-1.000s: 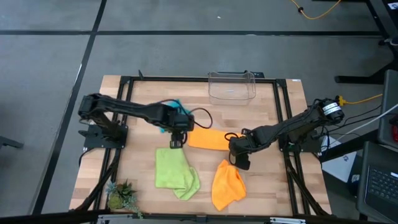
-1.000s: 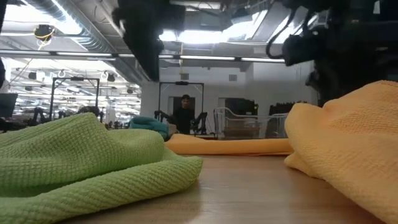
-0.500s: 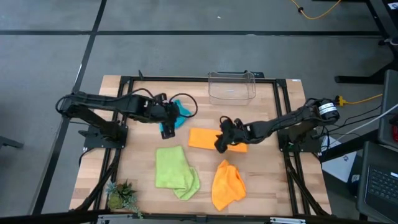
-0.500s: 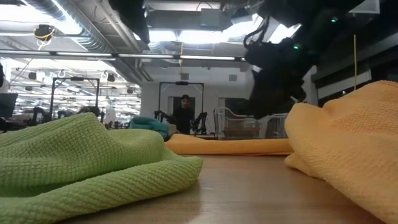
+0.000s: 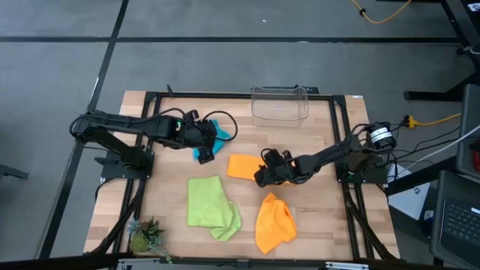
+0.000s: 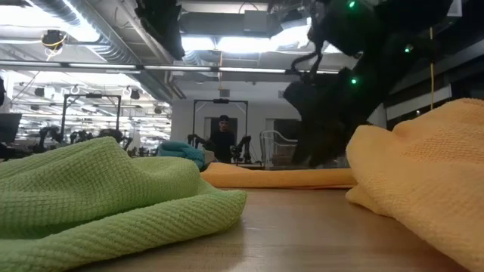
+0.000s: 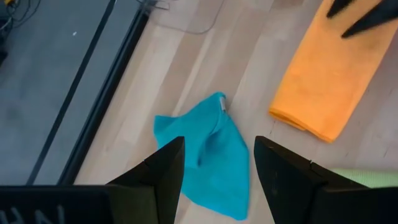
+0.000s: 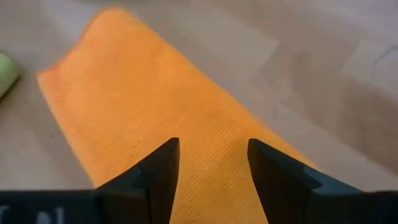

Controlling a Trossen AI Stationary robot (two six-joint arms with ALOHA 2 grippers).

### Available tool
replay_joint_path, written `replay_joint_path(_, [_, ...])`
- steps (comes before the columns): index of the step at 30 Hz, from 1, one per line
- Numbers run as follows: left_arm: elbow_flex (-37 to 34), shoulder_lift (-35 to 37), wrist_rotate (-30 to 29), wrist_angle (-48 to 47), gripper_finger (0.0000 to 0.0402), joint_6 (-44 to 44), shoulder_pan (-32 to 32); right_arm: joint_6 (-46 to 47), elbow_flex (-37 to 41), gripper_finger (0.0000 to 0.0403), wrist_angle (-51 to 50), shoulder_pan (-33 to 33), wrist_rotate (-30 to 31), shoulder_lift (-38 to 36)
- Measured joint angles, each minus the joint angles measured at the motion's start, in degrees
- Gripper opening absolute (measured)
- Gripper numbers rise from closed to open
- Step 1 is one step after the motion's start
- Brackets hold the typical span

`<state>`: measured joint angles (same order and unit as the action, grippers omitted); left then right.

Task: Fold microfiber towels
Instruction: Move the bottom orange microfiber towel to the center left of the table

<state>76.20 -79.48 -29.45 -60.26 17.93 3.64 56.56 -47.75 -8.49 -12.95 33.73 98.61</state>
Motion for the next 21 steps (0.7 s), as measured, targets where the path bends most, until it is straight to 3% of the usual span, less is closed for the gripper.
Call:
replay_joint_path(4, [-1.81, 0.00, -0.02, 0.89, 0.0185, 0.02, -0.37, -6.97, -1.62, 0.0194, -0.70, -0.02, 2.84, -4.30])
replay_joint_path(7, [-3.26, 0.00, 0.40, 1.11, 0.0185, 1.48, -0.40, -13.04, -2.22, 0.0194, -1.99, -0.45, -6.67, -9.02])
replay_joint_path(9, [-4.60, 0.00, 4.74, 3.76, 0.0185, 1.65, -0.38, -13.40, -2.36, 0.0194, -3.39, -0.83, -14.83, -12.62])
replay_joint_path(11, [-6.77, 0.00, 12.66, 12.23, 0.0185, 0.81, -0.15, -13.36, -2.44, 0.0194, -4.95, -1.34, -19.57, -15.92])
replay_joint_path(14, [-11.11, -0.01, 23.33, 30.23, 0.0185, -0.17, 1.31, -13.70, -2.44, 0.0194, -11.28, -2.44, -19.29, -21.07])
replay_joint_path(18, [-14.74, -4.80, 29.23, 51.47, 0.0185, -0.11, 3.56, -11.84, -2.44, 0.0194, -22.57, -2.77, -15.58, -30.06])
replay_joint_path(21, [-12.42, -12.09, 30.25, 62.92, 0.0184, -1.01, 5.87, -10.24, -2.44, 0.0194, -28.08, -2.75, -11.87, -37.45])
